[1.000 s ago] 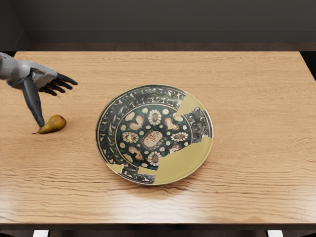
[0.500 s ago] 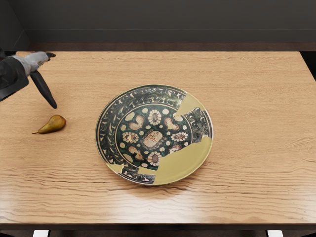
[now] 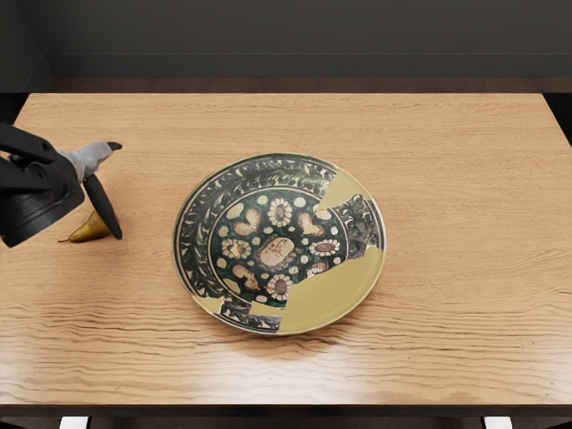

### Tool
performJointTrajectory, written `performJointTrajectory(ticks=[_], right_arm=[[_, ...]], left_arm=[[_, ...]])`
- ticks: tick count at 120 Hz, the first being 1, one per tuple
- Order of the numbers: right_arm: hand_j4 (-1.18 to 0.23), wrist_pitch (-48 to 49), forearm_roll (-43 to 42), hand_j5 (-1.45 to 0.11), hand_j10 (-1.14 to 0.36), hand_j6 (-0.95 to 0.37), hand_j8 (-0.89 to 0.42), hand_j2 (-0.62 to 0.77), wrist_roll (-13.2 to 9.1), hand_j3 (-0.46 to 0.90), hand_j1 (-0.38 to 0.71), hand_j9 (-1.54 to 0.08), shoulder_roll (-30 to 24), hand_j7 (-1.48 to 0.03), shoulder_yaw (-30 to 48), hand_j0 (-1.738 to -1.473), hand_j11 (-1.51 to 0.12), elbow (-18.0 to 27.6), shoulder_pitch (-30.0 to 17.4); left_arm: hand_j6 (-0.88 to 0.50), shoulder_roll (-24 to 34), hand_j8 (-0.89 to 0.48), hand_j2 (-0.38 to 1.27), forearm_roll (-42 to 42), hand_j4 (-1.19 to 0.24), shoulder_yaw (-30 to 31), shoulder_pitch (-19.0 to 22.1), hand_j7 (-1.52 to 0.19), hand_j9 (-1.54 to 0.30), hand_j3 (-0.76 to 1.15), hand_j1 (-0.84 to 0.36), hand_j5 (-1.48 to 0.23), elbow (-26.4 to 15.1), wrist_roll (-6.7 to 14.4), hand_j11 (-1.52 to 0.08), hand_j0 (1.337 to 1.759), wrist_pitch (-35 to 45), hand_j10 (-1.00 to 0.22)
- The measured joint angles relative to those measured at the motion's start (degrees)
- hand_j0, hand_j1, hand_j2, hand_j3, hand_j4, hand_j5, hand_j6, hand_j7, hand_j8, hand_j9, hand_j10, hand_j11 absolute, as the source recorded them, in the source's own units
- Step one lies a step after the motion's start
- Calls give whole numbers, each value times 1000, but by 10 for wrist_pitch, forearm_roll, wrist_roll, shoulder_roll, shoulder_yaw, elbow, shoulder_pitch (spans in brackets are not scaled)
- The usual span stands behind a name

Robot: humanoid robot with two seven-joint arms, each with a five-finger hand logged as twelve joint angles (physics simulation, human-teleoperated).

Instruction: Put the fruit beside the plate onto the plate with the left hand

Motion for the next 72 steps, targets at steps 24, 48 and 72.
performJointTrajectory(ticks=[24,48,72], right_arm=[[-12,0,0,-15,-11,-12,-12,-2,0,0,-335,-15,0,-15,0,-1658,-15,0,0],[-12,0,0,-15,-11,-12,-12,-2,0,0,-335,-15,0,-15,0,-1658,-15,0,0],[-12,0,0,-15,-11,-12,-12,-2,0,0,-335,-15,0,-15,0,-1658,-15,0,0]], left_arm=[[-14,-3,-14,3,1,-13,4,9,-17,-17,0,333,-17,-1,29,-17,1658,0,-13],[-15,-19,-15,3,2,-14,4,16,-19,-19,0,332,-19,-1,53,-19,1658,0,-14],[-46,-34,-46,9,2,-46,1,39,-59,-59,0,295,-59,3,59,-59,1658,3,-46]])
